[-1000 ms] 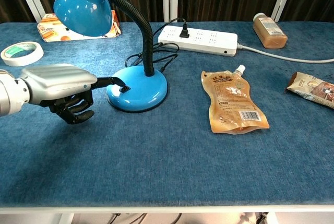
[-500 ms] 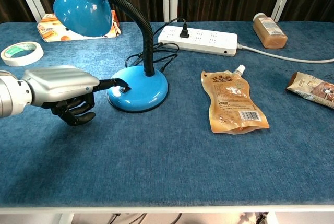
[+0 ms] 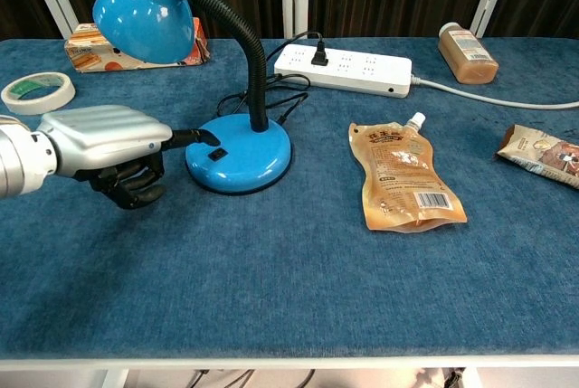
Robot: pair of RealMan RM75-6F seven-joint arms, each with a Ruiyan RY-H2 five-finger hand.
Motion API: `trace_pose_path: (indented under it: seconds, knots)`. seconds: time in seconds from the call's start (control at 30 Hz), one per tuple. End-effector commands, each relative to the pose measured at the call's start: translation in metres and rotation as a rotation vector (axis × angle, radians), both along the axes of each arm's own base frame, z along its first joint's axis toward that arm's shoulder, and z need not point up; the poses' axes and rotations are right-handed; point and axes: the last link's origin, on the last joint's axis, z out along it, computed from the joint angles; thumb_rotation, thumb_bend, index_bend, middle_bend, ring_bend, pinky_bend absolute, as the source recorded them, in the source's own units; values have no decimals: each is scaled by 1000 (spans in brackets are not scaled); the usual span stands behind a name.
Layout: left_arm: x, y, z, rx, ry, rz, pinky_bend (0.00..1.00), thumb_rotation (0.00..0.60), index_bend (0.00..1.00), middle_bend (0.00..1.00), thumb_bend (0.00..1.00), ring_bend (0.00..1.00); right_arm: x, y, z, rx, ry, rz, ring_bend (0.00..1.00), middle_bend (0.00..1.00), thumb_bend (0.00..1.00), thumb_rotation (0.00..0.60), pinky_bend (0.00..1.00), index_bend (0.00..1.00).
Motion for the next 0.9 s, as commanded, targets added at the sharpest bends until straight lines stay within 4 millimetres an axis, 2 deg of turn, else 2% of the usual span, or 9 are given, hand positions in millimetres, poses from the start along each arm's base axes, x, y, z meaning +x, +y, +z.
trace_pose_path:
  seconds: [0.03, 0.13, 0.27, 0.37, 0.43, 0.5, 0.6, 0.73, 0.9]
  knots:
    - [-6, -10, 17, 104, -14, -18, 826, 600, 33, 802, 505, 742, 1, -1, 1, -1, -1, 3, 0, 0, 158, 600, 0, 0]
    - [-22, -20, 35, 161, -29, 36, 800, 600, 34, 754, 445, 704, 2, -2, 1, -5, -2, 12, 0, 0, 159, 600, 0, 0]
    - [-56, -36, 72, 290, -44, 144, 712, 600, 55, 630, 280, 589, 4, -2, 1, -7, -5, 25, 0, 0, 159, 600, 0, 0]
    - [-85, -48, 98, 404, -46, 197, 538, 600, 62, 392, 186, 332, 6, -1, 1, -7, -6, 31, 0, 0, 159, 600, 0, 0]
    - [-99, -54, 113, 460, -70, 227, 334, 600, 39, 151, 105, 96, 8, -1, 0, -7, -7, 37, 0, 0, 160, 600, 0, 0]
    - [-110, -61, 127, 503, -144, 252, 177, 600, 11, 20, 44, 4, 10, 0, 0, -7, -11, 46, 0, 0, 160, 600, 0, 0]
    - [-119, -68, 144, 551, -207, 224, 73, 600, 0, 0, 19, 0, 13, 1, -2, -6, -8, 67, 0, 0, 159, 600, 0, 0]
    - [-125, -73, 155, 575, -201, 190, 35, 600, 0, 0, 15, 0, 15, 3, -10, 18, 14, 83, 0, 0, 157, 600, 0, 0]
    - [-125, -74, 161, 573, -180, 182, 19, 600, 0, 0, 16, 0, 13, 5, -18, 40, 30, 78, 0, 0, 155, 600, 0, 0]
